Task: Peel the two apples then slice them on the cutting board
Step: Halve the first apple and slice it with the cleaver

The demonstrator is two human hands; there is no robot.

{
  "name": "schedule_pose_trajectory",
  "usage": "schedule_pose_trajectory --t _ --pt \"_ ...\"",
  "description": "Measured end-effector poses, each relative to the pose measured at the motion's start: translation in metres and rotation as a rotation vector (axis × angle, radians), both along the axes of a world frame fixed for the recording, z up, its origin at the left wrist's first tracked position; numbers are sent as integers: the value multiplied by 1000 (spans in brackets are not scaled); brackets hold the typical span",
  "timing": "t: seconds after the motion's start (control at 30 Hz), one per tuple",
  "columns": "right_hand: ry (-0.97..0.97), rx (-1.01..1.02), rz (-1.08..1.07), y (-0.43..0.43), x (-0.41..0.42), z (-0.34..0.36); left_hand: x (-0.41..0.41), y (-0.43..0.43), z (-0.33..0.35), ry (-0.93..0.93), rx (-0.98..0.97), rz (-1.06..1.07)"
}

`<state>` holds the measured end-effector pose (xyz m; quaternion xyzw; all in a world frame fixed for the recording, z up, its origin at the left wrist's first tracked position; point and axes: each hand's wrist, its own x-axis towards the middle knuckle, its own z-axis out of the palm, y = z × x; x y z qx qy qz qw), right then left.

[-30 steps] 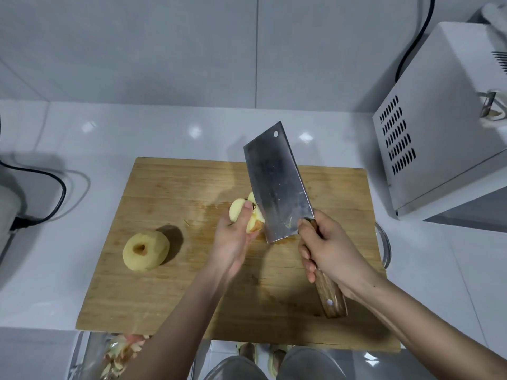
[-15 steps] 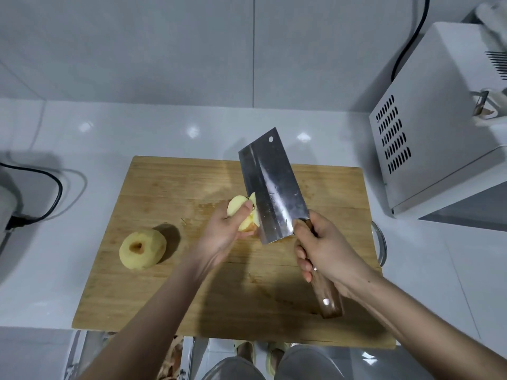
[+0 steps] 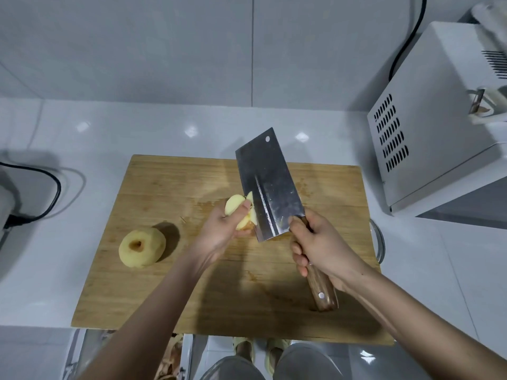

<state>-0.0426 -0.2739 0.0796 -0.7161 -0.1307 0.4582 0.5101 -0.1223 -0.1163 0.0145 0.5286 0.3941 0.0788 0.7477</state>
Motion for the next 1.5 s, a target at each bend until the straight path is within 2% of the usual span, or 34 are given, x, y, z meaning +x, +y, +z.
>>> schedule_pose_trajectory --t 0.13,0.37,0.43,0.5,0.57,0.67,0.83,0.9,0.97,1.13,1.27,1.37,1.5 --pt "93 -3 3 -4 6 4 -6 5 6 -3 26 -75" --pt "123 3 7 -3 6 5 -8 22 11 44 191 -233" --pt "112 16 -12 -2 4 5 -5 20 11 45 209 -202" --pt "72 35 -22 1 0 3 -1 10 9 37 172 -71" --pt "35 51 -20 2 -2 2 1 -1 6 10 111 57" --pt "34 61 -7 1 4 4 1 -3 4 -39 14 56" --pt "151 85 -35 -1 11 9 -5 7 2 -341 -697 34" --pt "212 82 -50 1 11 8 -3 4 3 -424 -850 56" --pt "266 73 -66 3 12 9 0 2 3 -438 -879 113" --pt "288 31 4 5 29 15 1 5 3 -323 -864 206" --pt "126 -19 109 7 50 31 -5 16 3 -283 -835 242" --pt "-172 2 152 2 55 42 -15 31 -4 -360 -802 237" --pt "-593 85 227 -2 29 31 -14 34 -12 -528 -741 127"
